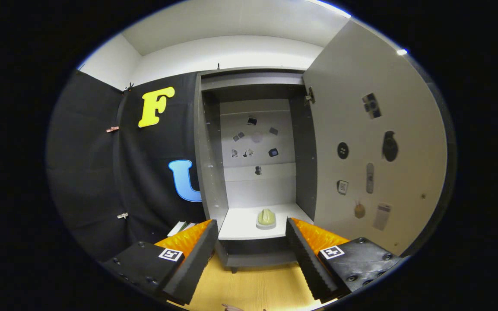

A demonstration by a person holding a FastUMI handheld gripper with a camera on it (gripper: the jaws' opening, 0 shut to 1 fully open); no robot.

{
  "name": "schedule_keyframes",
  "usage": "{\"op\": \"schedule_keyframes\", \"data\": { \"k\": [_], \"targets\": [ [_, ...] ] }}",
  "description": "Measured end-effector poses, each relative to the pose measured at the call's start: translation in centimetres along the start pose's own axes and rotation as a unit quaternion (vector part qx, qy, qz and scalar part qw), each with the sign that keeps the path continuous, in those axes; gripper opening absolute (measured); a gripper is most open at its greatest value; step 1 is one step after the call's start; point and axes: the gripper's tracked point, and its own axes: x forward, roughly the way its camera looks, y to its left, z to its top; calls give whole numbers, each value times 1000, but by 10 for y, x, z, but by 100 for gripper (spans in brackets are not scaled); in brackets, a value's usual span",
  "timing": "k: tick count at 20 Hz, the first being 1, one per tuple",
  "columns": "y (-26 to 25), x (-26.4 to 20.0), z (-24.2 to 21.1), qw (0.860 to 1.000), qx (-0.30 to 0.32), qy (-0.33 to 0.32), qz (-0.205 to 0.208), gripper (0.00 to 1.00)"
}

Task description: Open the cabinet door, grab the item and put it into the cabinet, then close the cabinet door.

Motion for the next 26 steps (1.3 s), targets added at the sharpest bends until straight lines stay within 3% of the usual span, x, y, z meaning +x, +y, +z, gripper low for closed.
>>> {"op": "schedule_keyframes", "data": {
  "k": [12, 15, 21, 26],
  "targets": [
    [-108, -120, 11, 1000, 9, -3, 28, 98],
    [-157, -140, 14, 1000, -3, -9, -3, 98],
    [-239, -146, 15, 999, 25, -6, -39, 98],
    [-270, -110, 14, 1000, 3, -8, -25, 96]
  ]
}}
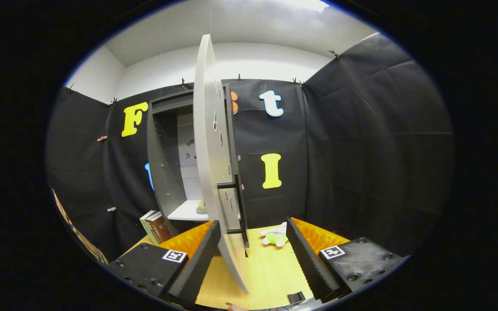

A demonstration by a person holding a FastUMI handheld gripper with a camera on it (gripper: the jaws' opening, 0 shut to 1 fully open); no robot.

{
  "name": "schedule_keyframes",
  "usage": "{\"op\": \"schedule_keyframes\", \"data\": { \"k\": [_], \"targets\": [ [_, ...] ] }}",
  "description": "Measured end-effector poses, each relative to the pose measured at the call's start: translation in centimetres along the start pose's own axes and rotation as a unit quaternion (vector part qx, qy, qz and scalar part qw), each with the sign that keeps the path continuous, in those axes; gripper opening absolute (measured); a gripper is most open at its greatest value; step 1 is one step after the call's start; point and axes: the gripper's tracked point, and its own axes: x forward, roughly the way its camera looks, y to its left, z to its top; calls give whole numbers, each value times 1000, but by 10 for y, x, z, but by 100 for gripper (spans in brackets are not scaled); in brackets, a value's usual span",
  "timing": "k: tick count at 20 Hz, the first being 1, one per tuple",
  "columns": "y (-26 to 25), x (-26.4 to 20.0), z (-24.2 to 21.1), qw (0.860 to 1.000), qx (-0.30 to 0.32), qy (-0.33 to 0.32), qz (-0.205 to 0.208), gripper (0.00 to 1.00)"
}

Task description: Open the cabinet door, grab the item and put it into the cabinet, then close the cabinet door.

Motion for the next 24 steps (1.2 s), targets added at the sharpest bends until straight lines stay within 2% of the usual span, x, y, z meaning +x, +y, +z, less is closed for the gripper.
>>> {"op": "schedule_keyframes", "data": {
  "k": [7, 14, 24],
  "targets": [
    [9, 35, -4, 997, 18, 16, 67, 96],
    [37, 41, -7, 996, -2, 16, 92, 96],
    [144, 52, -23, 990, -14, 34, 136, 96]
  ]
}}
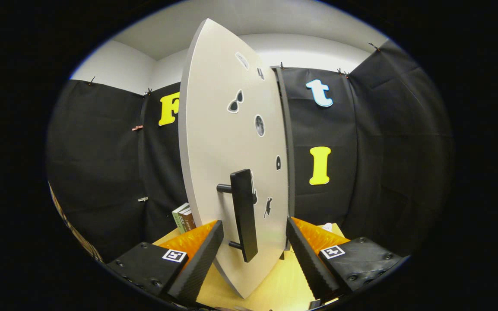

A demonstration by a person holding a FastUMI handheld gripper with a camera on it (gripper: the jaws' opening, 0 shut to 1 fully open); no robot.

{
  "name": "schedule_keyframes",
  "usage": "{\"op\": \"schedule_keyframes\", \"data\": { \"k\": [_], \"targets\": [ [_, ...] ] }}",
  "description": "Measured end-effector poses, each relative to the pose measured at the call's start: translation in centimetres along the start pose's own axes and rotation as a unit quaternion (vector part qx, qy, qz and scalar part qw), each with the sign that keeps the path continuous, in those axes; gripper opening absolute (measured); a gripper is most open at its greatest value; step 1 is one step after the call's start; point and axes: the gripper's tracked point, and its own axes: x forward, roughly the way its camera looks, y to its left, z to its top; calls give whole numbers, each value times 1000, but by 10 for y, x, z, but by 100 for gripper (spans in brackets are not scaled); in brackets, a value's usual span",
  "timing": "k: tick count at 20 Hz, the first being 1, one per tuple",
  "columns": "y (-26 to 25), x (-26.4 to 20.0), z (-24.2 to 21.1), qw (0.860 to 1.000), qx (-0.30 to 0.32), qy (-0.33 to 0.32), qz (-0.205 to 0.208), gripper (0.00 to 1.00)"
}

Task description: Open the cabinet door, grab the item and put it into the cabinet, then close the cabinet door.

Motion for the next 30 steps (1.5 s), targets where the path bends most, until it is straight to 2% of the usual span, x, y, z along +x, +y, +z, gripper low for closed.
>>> {"op": "schedule_keyframes", "data": {
  "k": [2, 5, 11, 17, 20, 22, 23, 27, 30],
  "targets": [
    [19, 10, 0, 1000, 7, 1, 0, 97],
    [36, 0, 2, 1000, 16, -2, 14, 97],
    [67, 13, 1, 999, -26, -18, 7, 97],
    [90, 42, -2, 999, -23, -21, 22, 100],
    [103, 66, -7, 999, -40, -18, 21, 99],
    [104, 59, -6, 999, -38, -20, 23, 100],
    [102, 56, -2, 999, -37, -24, 17, 99],
    [80, 58, 7, 997, -42, -33, -57, 97],
    [82, 62, 10, 997, -37, -33, -61, 96]
  ]
}}
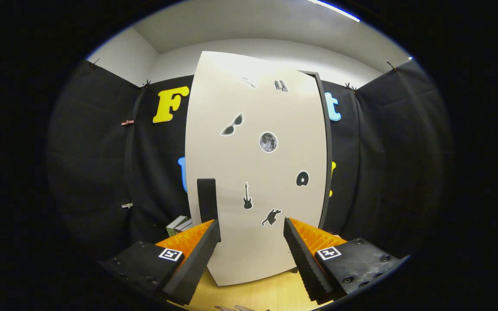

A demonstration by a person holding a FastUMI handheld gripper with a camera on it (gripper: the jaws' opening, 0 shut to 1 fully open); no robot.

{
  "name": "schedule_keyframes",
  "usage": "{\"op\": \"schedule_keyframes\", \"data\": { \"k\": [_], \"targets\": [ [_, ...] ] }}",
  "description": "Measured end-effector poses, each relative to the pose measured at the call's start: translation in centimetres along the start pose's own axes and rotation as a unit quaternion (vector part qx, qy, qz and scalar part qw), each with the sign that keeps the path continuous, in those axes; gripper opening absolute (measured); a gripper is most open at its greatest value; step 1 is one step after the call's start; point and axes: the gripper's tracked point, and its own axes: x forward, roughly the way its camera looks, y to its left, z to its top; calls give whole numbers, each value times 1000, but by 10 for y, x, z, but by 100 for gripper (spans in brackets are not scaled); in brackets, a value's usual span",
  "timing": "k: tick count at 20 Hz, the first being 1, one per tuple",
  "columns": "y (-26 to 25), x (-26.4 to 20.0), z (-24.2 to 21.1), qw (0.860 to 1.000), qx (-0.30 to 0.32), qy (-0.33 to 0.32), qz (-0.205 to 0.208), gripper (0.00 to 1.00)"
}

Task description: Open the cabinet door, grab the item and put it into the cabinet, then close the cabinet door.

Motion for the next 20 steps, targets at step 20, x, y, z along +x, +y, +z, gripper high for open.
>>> {"op": "schedule_keyframes", "data": {
  "k": [20],
  "targets": [
    [-10, -8, 5, 1000, -9, -8, -3, 96]
  ]
}}
